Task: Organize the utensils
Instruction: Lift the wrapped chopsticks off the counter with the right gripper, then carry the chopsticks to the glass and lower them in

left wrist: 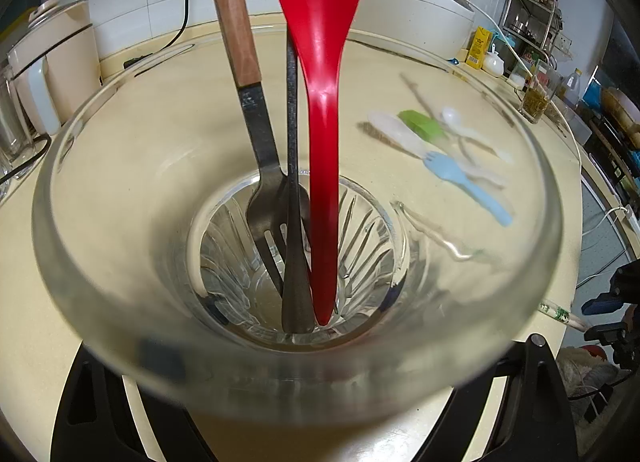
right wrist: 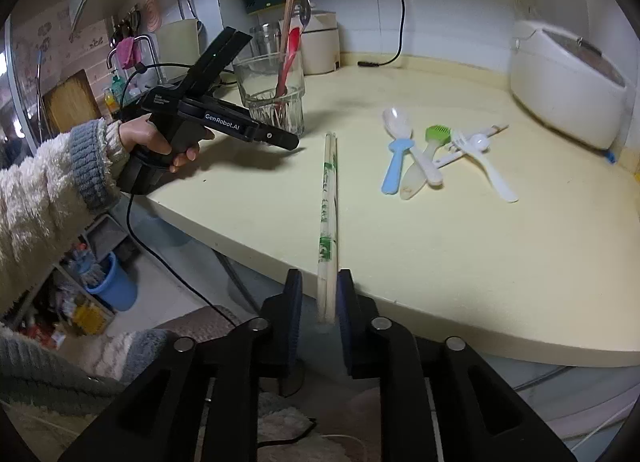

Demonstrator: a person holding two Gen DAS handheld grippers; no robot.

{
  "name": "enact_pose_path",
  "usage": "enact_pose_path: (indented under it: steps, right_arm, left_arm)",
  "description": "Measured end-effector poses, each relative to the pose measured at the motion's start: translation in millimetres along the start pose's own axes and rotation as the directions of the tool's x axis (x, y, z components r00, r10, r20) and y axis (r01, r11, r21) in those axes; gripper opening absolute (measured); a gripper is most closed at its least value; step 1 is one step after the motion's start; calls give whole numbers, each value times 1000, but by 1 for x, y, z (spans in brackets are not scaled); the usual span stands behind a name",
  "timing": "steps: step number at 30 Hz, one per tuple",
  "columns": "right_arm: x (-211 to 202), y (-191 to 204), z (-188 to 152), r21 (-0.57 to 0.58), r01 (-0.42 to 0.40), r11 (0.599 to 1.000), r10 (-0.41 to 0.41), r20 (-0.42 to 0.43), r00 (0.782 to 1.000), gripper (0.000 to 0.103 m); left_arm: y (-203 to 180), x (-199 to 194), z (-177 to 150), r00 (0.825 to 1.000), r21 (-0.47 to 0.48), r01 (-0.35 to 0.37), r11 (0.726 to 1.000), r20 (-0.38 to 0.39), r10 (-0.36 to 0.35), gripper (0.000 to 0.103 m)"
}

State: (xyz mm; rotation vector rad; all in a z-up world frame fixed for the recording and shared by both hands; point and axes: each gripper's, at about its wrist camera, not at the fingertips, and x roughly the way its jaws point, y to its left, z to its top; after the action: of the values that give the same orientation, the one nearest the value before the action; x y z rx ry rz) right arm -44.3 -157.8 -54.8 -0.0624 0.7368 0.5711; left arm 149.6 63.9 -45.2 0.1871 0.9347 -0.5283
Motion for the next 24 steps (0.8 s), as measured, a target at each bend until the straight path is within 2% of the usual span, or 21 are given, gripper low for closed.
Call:
enact_pose_path:
  steps: [5,10,14,17,19,24]
  right_arm:
    - [-3,7,-9,-48,55,997,-55,-4,998,20]
    - [6,3,-14,-16,67,998,-67,-13,998,20]
    - [12,-3,-13,33,59,998,-59,-5,998,20]
    - [15,-7,-12,66,21,998,-20,-8,1000,20]
    - [14,-7,-12,66,32,997,-32,0,999,12]
    - [3,-10,-6,80,44,996,-47,30,998,11]
  left_arm:
    - [-3,0,-1,1000,6,-5,1000,-2,5,92]
    - [-5,1,0,1000,10,-8,1000,-4,8,92]
    - [-4,1,0,1000,13,-11,1000,-6,11,92]
    - [-5,1,0,1000,12,-9,1000,-5,9,92]
    - [-5,1,1,1000,12,-9,1000,-5,9,92]
    - [-4,1,1,1000,10,-5,1000,-4,5,92]
